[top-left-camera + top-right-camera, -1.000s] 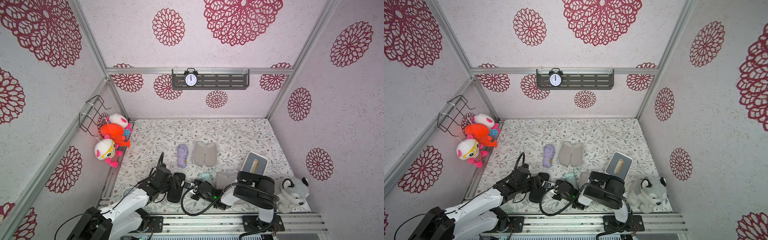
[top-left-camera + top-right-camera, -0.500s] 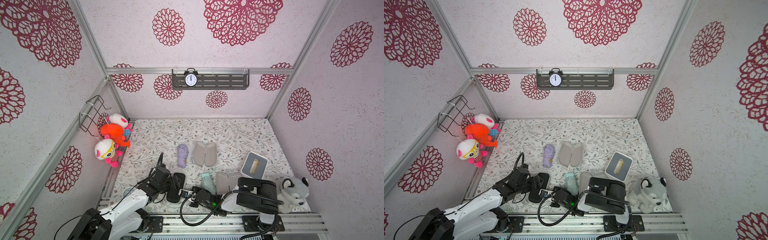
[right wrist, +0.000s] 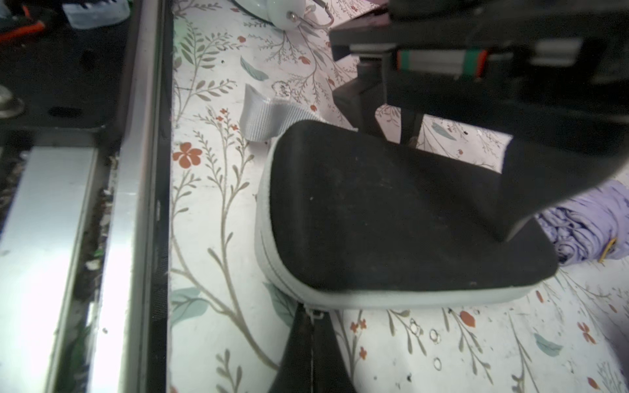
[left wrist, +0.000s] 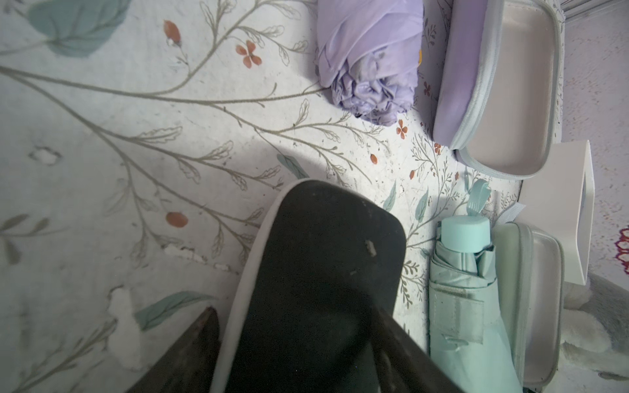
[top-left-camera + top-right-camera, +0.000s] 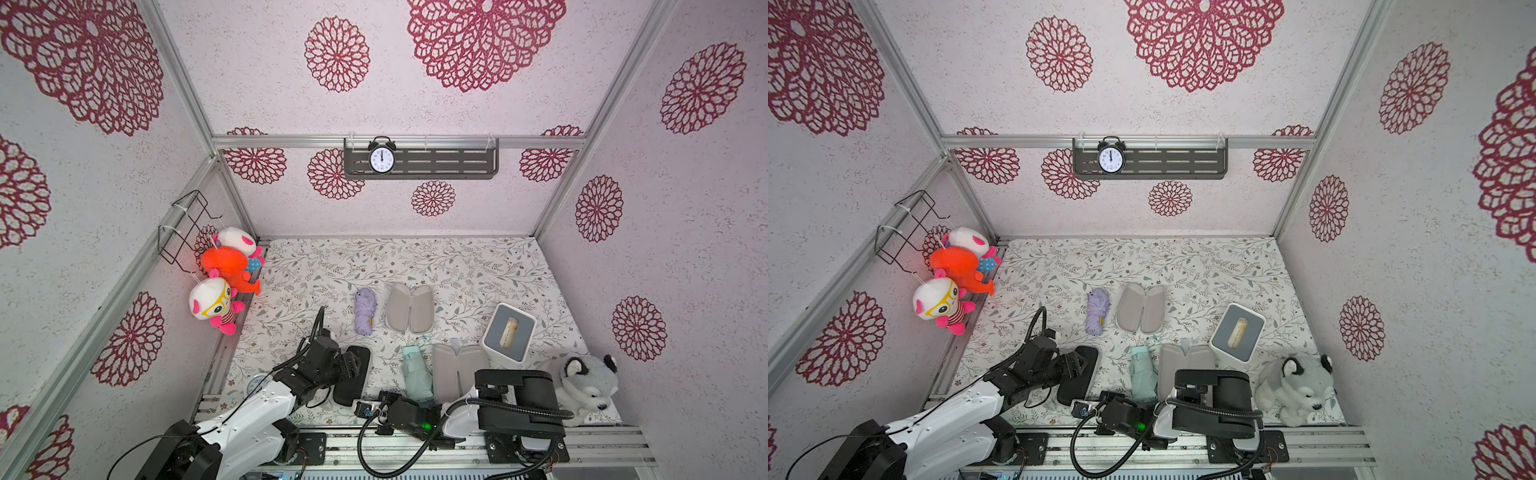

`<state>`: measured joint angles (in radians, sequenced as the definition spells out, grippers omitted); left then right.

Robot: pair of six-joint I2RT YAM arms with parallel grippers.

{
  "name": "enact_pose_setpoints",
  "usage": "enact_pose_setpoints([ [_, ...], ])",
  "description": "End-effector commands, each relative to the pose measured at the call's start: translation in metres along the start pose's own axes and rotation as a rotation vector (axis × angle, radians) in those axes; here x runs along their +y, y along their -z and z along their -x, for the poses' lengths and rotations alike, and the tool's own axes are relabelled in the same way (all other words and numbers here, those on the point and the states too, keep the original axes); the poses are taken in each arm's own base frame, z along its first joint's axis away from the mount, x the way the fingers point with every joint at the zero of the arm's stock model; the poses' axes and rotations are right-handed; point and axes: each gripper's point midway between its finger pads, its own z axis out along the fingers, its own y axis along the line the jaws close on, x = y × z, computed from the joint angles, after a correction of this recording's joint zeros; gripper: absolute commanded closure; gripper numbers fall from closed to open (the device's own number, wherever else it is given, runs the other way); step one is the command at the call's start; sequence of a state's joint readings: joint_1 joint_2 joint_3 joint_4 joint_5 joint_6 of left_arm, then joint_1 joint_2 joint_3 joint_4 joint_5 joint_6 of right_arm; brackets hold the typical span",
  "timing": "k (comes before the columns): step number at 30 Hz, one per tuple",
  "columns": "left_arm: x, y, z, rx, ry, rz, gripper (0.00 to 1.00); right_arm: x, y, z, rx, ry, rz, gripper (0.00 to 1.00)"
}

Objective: Put umbrellas into zippered umbrella sleeves
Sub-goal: Zip the zipper on the umbrella sleeve.

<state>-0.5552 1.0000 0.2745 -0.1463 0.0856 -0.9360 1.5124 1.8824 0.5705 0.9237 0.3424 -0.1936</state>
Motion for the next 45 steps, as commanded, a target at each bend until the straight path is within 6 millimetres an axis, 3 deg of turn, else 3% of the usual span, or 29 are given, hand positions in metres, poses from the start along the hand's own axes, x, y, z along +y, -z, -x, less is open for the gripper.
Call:
enact_pose_setpoints([
  [1, 0.03, -0.001, -0.017, 0.039, 0.034, 0.095, 0.29, 0.026, 0.003, 0.023, -0.046, -0.011, 0.071, 1.0],
  [5, 0.028, 0.002, -0.015, 0.024, 0.047, 0.077, 0.3, 0.035, 0.0, 0.029, -0.062, -0.027, 0.081, 1.0],
  [8, 0.027, 0.003, -0.015, 0.016, 0.05, 0.071, 0.3, 0.029, -0.003, 0.03, -0.065, -0.059, 0.041, 1.0],
  [19, 0.026, 0.011, -0.021, 0.019, 0.043, 0.064, 0.16, -0.028, -0.007, -0.011, 0.042, -0.174, -0.097, 1.0],
  [21, 0.023, 0.014, -0.023, 0.024, 0.025, 0.057, 0.02, -0.038, -0.007, -0.016, 0.051, -0.18, -0.116, 1.0],
  [24, 0.013, 0.015, -0.023, 0.012, -0.005, 0.02, 0.01, -0.053, -0.006, -0.018, 0.044, -0.185, -0.14, 1.0],
  [27, 0.01, 0.014, -0.023, 0.008, -0.007, 0.002, 0.12, -0.064, -0.009, -0.019, 0.041, -0.173, -0.147, 1.0],
  [31, 0.01, 0.011, -0.029, 0.018, -0.007, -0.017, 0.17, -0.066, -0.009, -0.017, 0.034, -0.167, -0.143, 1.0],
  [39, 0.018, 0.009, -0.032, 0.015, 0.013, 0.01, 0.27, -0.035, -0.007, -0.006, 0.009, -0.125, -0.074, 1.0],
  [45, 0.02, 0.008, -0.031, 0.012, 0.019, 0.025, 0.35, -0.029, -0.002, -0.007, 0.019, -0.125, -0.09, 1.0],
])
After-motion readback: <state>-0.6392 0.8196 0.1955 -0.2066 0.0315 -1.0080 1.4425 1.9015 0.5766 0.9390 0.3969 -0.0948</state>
